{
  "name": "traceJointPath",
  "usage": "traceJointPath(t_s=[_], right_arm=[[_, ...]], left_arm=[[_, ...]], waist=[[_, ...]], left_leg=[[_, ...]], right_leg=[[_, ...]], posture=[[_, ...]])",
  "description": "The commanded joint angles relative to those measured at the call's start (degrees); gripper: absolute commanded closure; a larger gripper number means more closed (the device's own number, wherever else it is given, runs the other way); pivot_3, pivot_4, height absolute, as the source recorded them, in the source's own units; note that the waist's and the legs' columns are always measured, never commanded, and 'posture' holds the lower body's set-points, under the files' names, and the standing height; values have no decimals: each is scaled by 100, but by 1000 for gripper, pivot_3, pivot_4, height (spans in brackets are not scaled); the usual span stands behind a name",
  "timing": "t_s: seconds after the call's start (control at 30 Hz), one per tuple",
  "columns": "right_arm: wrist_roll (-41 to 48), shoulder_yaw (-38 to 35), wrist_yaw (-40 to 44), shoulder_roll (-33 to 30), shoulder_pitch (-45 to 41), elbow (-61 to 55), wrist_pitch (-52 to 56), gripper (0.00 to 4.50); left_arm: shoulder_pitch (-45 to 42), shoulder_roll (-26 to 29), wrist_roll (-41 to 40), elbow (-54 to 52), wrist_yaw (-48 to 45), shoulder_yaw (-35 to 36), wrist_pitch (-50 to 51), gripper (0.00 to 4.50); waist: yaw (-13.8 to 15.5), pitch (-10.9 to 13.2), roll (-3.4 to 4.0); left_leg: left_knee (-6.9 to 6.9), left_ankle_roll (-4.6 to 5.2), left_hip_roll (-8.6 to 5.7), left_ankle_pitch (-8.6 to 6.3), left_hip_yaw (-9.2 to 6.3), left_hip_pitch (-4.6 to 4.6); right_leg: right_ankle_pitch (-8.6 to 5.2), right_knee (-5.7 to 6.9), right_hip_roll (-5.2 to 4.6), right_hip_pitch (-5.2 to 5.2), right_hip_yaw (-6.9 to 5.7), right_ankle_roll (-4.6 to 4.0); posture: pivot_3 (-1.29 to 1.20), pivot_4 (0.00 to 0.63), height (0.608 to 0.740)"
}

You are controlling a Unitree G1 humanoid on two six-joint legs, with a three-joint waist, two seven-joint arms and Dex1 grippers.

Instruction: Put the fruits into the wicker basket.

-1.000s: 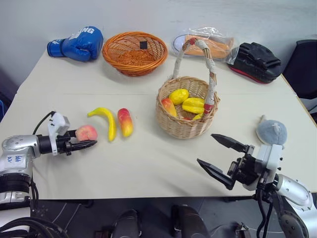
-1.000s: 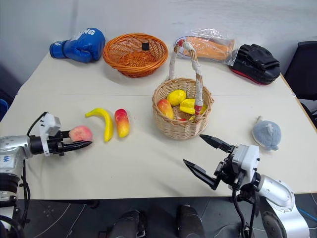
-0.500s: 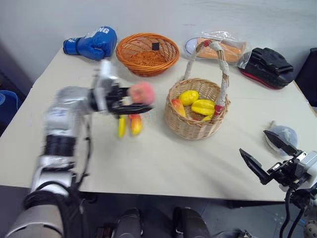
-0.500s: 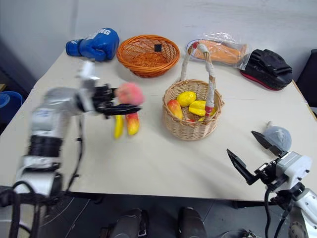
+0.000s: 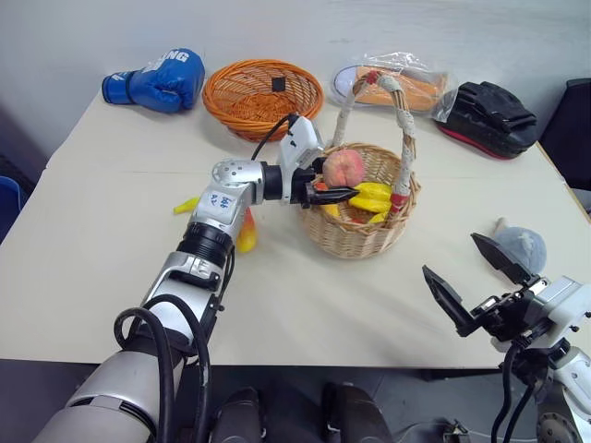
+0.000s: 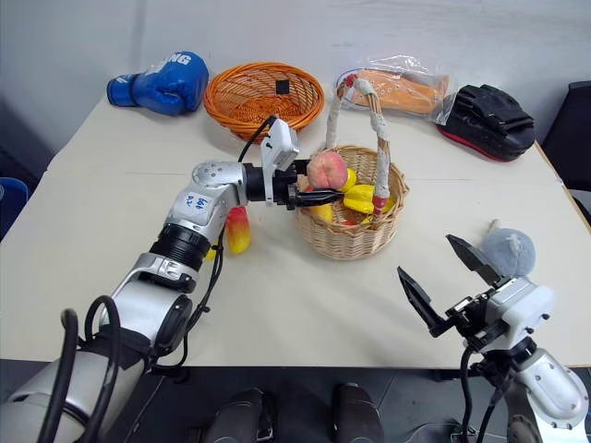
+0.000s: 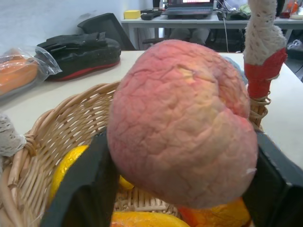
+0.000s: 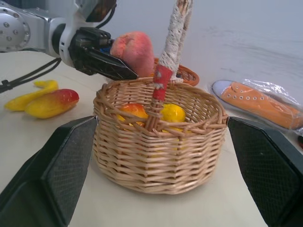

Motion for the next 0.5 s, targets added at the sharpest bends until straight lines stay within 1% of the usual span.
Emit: traceJointPath(t_s=[0.03, 0.1, 0.17, 0.27, 0.3, 0.33, 0.37, 0.4, 0.43, 0.5], right_arm=[[34, 7, -105, -128, -29, -336, 172, 0], [52, 67, -119, -222, -145, -402, 317, 0], [168, 131, -128, -364, -347, -446, 546, 0], [331, 234, -10, -615, -628, -492, 834, 0], [308, 276, 62, -689, -708, -502, 840, 0], [292, 332, 133, -770, -777, -523, 867, 0], [225, 433, 241, -854, -850, -544, 846, 0], [142, 553, 374, -946, -897, -563, 823, 0], [9, 706, 596, -1097, -885, -584, 767, 0], [-115, 971, 711, -1105, -918, -567, 684, 0]], left_arm=[[-136, 131, -245, -223, -94, 394, -226, 32], [-9, 334, -315, -340, -244, 548, -324, 32], [284, 709, -489, -579, -447, 813, -332, 32], [1021, 1412, -633, -1035, -405, 1356, -649, 32], [1318, 1570, -760, -1253, -250, 1596, -561, 32], [1655, 1719, -911, -1502, -137, 1854, -477, 32], [2263, 1952, -1025, -1884, -212, 2142, -549, 32], [2826, 2142, -1021, -2163, -134, 2444, -799, 32], [3328, 2320, -1017, -2396, 11, 2715, -820, 32], [4335, 2562, -1153, -2991, 379, 3328, -528, 32]], waist=[[1, 0, 0], [-28, 0, 0], [-56, -1, 2], [-160, -2, 5], [-164, -2, 5], [-164, -1, 5], [-176, -2, 5], [-179, -1, 5], [-193, -1, 5], [-169, 2, -3]], left_leg=[[0, 0, 0, 0, 0, 0], [0, -1, 1, 0, 1, 1], [-1, -1, 4, 1, 3, 3], [-8, -7, 10, 1, 6, 14], [-11, -9, 13, 2, 6, 17], [-12, -11, 16, 2, 4, 16], [-12, -12, 18, 2, 3, 14], [-12, -12, 19, 1, 4, 14], [-12, -13, 21, -2, 6, 17], [-12, -12, 30, -8, 9, 17]], right_leg=[[0, 1, 0, 0, 0, 0], [0, 1, 0, -1, 0, 0], [0, 3, 2, -2, 1, -1], [-4, 13, 4, -2, 8, -7], [-6, 15, 5, -2, 9, -11], [-8, 17, 5, -3, 7, -14], [-8, 15, 6, -4, 4, -14], [-8, 15, 5, -4, 6, -14], [-8, 17, 5, -4, 12, -14], [-8, 15, 2, -4, 16, -13]], posture=[[0, 150, 740], [0, 150, 740], [0, 150, 740], [0, 150, 740], [0, 150, 740], [0, 150, 740], [0, 150, 740], [0, 150, 740], [0, 150, 740], [0, 150, 740]])
